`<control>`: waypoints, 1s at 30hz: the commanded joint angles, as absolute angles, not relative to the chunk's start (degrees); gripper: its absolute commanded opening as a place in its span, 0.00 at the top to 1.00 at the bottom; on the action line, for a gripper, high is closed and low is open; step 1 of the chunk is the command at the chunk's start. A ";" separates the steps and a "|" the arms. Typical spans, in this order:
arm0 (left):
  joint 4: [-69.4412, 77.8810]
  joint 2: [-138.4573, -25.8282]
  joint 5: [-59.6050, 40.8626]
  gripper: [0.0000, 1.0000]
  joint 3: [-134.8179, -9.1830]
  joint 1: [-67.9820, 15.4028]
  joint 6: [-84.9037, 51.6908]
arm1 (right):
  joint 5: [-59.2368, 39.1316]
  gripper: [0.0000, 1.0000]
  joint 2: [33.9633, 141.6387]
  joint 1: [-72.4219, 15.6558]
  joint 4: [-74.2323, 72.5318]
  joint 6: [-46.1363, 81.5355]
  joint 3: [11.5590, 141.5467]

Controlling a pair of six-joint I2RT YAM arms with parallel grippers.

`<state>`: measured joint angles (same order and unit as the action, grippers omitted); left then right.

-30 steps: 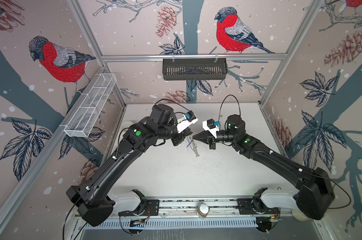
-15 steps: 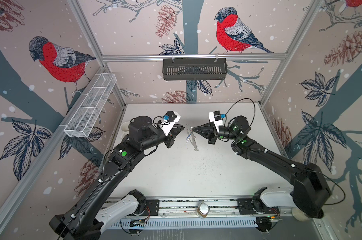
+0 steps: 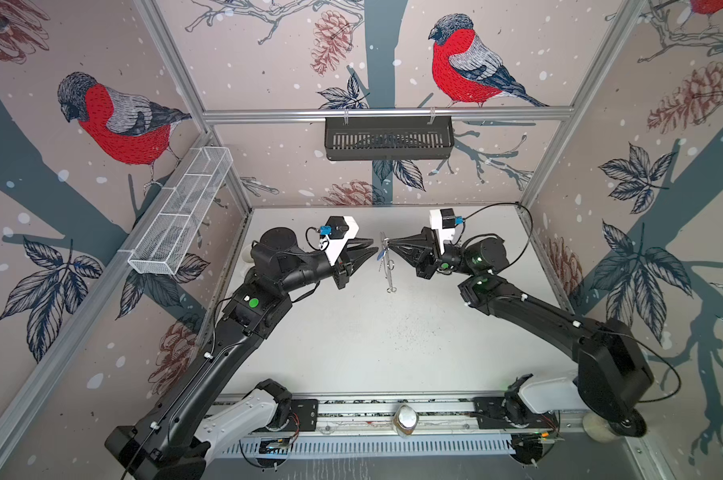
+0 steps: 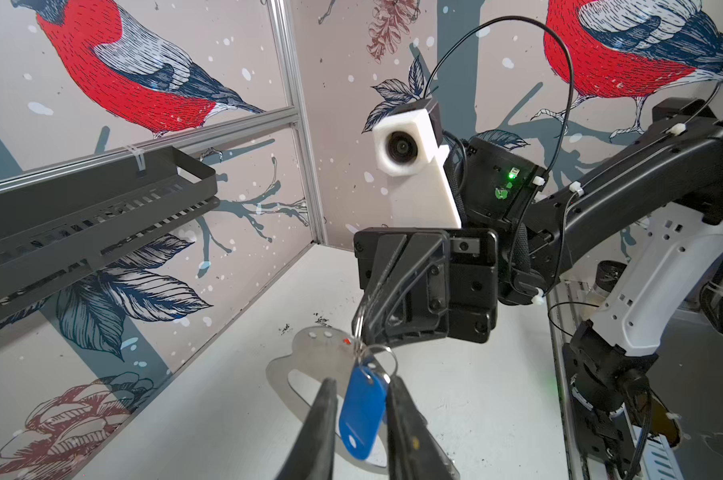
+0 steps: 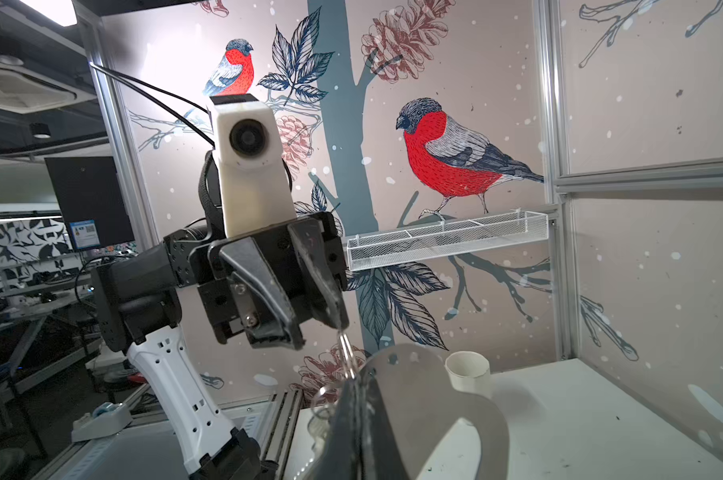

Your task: Put the keys on the keyring

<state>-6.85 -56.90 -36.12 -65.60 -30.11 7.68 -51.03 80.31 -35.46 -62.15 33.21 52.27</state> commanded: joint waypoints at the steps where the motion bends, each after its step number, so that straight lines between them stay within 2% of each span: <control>1: -2.16 -57.58 -41.51 0.76 -66.01 -29.73 6.94 | -51.06 1.00 80.55 -35.60 -66.97 35.33 52.92; 20: 0.43 -60.29 -43.44 0.76 -67.53 -29.66 5.36 | -52.73 1.00 81.01 -36.94 -67.06 34.46 53.61; 30: 0.44 -61.02 -43.24 0.83 -67.73 -29.70 5.14 | -53.47 1.00 80.86 -37.39 -66.69 33.94 53.88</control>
<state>-2.07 -60.97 -43.24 -67.42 -29.80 5.87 -52.64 80.93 -37.21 -64.49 34.26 53.41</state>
